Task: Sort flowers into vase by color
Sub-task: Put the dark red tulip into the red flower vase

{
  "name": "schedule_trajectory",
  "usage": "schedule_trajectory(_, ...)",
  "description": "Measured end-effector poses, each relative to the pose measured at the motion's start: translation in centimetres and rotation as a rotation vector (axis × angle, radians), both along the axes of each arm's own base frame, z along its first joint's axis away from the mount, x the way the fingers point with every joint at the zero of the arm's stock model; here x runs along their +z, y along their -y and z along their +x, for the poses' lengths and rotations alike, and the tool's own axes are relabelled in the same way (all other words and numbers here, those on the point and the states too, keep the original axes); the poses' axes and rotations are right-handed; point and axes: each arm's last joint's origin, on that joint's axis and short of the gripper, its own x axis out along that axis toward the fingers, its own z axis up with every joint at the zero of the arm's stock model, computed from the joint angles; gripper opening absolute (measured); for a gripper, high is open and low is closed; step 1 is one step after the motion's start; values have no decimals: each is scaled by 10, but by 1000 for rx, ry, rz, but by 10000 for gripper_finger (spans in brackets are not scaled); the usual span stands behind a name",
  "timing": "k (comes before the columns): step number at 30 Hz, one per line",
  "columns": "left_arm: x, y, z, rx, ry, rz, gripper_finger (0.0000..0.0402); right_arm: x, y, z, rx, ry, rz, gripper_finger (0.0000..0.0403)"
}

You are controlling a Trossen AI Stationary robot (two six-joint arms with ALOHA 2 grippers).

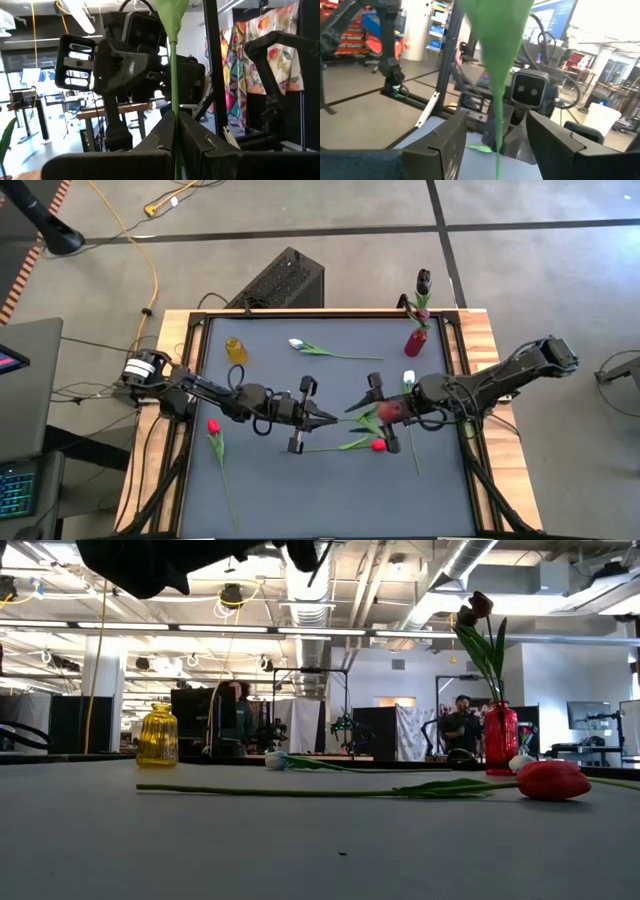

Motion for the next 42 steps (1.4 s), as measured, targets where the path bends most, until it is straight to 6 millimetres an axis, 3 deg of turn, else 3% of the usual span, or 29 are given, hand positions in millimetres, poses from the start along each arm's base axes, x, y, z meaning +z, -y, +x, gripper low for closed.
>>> schedule_trajectory(23, -1, -8, 2, 14, -16, 0, 0, 1, 10, 2, -39, 11, 4, 225)
schedule_trajectory(42, 0, -9, 2, 72, -13, -65, 1, 1, 10, 2, -42, 13, 7, 43)
